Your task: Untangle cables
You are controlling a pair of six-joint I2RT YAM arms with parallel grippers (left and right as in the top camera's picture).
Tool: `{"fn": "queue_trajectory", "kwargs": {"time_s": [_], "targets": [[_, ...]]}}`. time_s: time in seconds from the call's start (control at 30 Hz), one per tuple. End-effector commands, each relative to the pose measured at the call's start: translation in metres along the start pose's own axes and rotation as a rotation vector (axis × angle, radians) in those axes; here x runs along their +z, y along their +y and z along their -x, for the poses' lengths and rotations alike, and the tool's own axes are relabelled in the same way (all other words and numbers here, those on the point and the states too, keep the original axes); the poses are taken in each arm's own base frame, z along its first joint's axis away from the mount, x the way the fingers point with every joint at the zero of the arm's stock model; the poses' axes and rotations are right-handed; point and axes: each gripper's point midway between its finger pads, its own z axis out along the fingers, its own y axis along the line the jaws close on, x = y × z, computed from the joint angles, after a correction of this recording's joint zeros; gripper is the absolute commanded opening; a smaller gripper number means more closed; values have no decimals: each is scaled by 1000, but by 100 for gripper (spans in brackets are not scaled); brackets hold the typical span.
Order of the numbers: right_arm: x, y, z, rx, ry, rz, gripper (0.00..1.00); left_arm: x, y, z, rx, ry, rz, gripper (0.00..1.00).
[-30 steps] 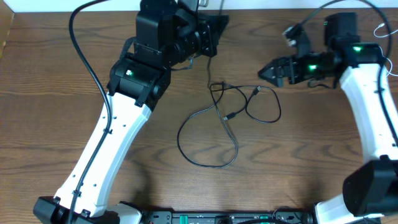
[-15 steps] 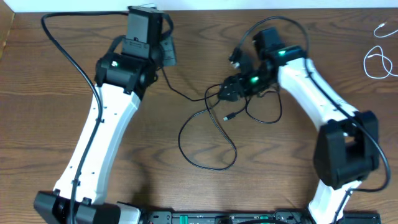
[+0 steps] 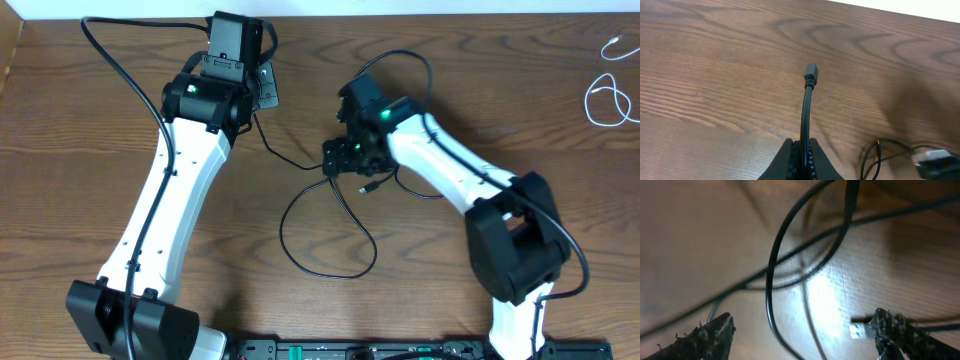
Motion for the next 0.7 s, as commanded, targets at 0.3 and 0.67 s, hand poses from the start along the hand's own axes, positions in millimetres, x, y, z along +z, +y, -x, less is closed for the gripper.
{"fn": "queue_trajectory", "kwargs": {"time_s": [0.3, 0.67], "targets": [[55, 16, -4, 113, -55, -86, 71, 2, 4, 4, 8, -6, 19, 8], [67, 5, 4, 149, -112, -154, 45, 2, 4, 4, 8, -7, 19, 8]]}}
